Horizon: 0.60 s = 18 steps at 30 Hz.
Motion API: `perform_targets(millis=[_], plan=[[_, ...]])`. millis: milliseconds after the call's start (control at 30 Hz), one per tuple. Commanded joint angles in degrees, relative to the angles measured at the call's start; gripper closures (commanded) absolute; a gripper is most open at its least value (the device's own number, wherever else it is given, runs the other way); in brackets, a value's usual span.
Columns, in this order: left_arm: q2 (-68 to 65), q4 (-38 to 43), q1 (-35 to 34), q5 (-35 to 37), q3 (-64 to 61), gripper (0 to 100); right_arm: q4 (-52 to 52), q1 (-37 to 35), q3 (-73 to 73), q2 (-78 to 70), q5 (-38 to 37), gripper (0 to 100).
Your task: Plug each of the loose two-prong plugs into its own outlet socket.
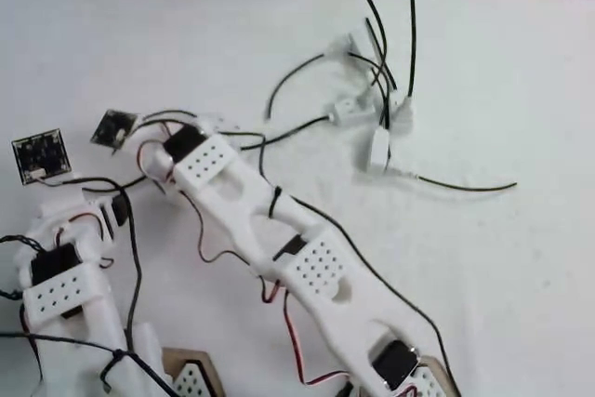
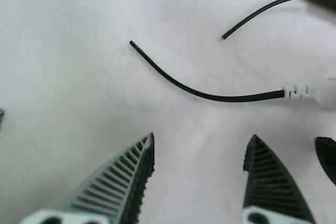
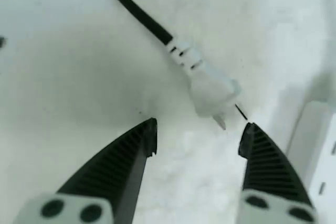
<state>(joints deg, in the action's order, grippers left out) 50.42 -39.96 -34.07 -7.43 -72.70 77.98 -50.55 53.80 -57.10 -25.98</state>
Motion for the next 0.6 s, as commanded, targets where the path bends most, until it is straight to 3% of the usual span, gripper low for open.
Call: perform_targets(millis=[0, 400, 567], plan=[[1.3, 1.0, 0.7, 0.1, 1.8, 72, -3.8, -0.4, 0.5, 4.0, -0.1, 72.1], [1.3, 1.0, 0.7, 0.1, 1.8, 72, -13.3, -0.9, 0.9, -5.2, -3.1, 73.5], [1.3, 1.0, 0.7, 0.1, 1.8, 72, -10.2, -0.3, 1.0, -4.5, -6.0, 97.4]])
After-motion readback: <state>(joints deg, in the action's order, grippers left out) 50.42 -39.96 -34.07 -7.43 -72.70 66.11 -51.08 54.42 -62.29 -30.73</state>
